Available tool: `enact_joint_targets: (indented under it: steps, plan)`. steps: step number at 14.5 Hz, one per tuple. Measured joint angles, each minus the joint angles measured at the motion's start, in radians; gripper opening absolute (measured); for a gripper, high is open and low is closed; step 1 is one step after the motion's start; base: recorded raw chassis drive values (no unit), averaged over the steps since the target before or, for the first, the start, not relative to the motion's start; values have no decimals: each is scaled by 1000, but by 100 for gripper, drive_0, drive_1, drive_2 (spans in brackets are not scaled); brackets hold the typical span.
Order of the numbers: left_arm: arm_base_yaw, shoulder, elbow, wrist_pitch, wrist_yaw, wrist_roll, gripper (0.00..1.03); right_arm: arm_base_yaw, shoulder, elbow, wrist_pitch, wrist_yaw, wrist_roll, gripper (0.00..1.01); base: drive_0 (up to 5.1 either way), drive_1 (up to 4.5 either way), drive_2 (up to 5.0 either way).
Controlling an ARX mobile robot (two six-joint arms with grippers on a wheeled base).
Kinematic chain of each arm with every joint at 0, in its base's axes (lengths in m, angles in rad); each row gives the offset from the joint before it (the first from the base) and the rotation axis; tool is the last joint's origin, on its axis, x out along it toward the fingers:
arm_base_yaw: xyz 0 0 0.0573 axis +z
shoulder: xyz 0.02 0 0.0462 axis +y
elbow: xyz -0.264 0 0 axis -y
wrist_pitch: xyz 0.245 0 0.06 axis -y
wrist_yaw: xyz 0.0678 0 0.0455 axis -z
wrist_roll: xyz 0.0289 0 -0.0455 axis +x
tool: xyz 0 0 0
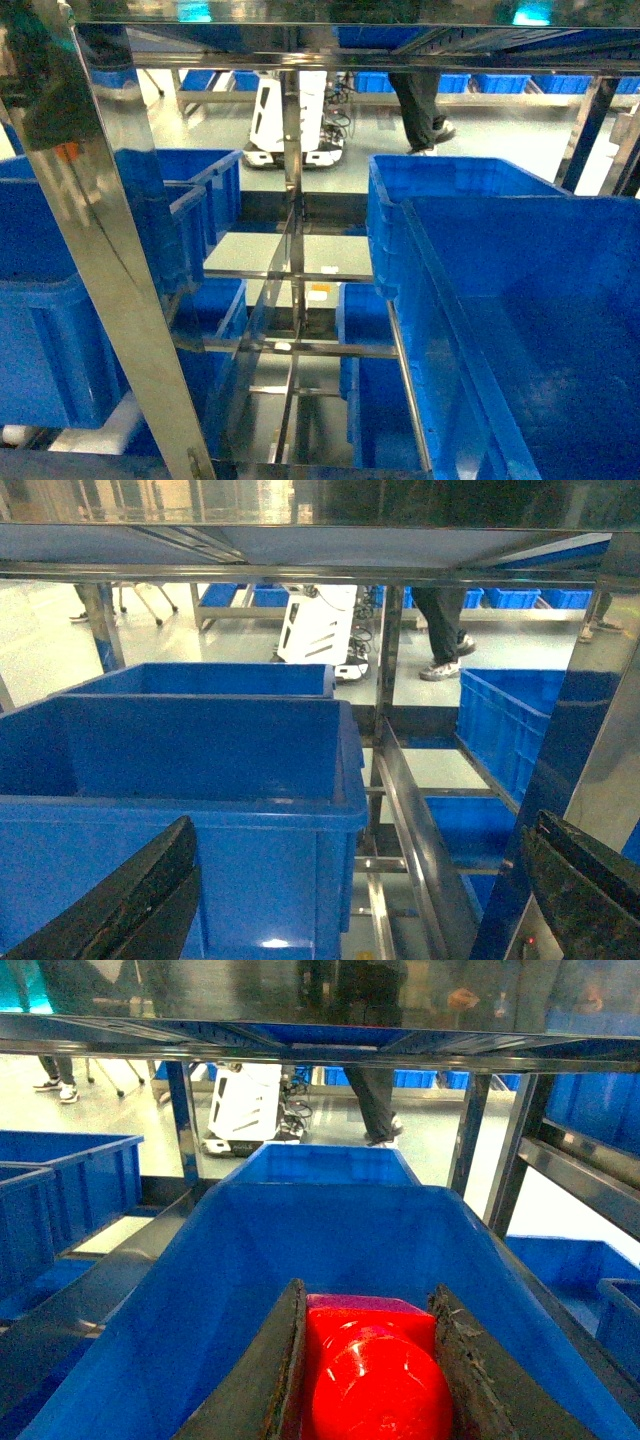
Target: Pick red block from blue box to shelf
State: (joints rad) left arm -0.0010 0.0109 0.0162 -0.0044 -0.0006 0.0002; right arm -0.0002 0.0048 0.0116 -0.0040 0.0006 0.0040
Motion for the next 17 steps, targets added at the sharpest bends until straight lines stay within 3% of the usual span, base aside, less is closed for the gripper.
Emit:
enact_joint_targets:
  steps: [17]
  plan:
    - [0,0,0,0,0,0,98,0,0,0,0,0,0,27,0,0,0]
